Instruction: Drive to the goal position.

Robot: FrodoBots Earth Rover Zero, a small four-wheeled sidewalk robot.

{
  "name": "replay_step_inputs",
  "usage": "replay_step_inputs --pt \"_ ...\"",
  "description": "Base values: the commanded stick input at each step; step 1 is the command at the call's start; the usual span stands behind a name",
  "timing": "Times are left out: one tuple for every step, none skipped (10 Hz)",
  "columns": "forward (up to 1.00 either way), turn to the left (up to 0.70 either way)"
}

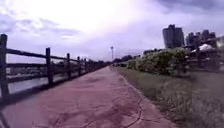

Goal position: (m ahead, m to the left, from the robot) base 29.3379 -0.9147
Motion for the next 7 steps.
replay_step_inputs --pt "1.0 0.0" --pt "1.0 0.0" --pt "1.0 0.0" --pt "1.0 0.0" --pt "1.0 0.0" --pt "1.0 0.0" --pt "1.0 0.0"
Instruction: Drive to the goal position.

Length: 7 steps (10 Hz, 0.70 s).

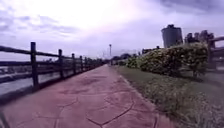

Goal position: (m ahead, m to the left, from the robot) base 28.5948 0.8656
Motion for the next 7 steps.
replay_step_inputs --pt "1.0 0.0" --pt "1.0 0.26" --pt "1.0 0.25" --pt "1.0 0.01" --pt "1.0 0.0" --pt "1.0 0.0" --pt "1.0 0.0"
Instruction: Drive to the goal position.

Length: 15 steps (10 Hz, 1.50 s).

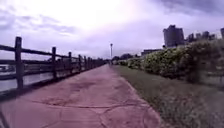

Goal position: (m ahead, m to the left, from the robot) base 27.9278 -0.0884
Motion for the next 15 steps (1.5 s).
replay_step_inputs --pt "1.0 0.0" --pt "1.0 0.01" --pt "1.0 0.19" --pt "1.0 0.36" --pt "1.0 0.37" --pt "1.0 0.37" --pt "1.0 0.37" --pt "1.0 0.37" --pt "1.0 0.2" --pt "1.0 0.0" --pt "1.0 0.0" --pt "1.0 0.0" --pt "1.0 0.0" --pt "1.0 0.0" --pt "1.0 0.0"
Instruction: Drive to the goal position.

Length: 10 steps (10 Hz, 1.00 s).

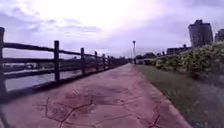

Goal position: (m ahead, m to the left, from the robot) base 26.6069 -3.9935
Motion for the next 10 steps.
replay_step_inputs --pt "1.0 0.0" --pt "1.0 0.0" --pt "1.0 0.0" --pt "1.0 0.0" --pt "1.0 0.0" --pt "1.0 0.0" --pt "1.0 0.0" --pt "1.0 0.0" --pt "1.0 0.0" --pt "1.0 0.0"
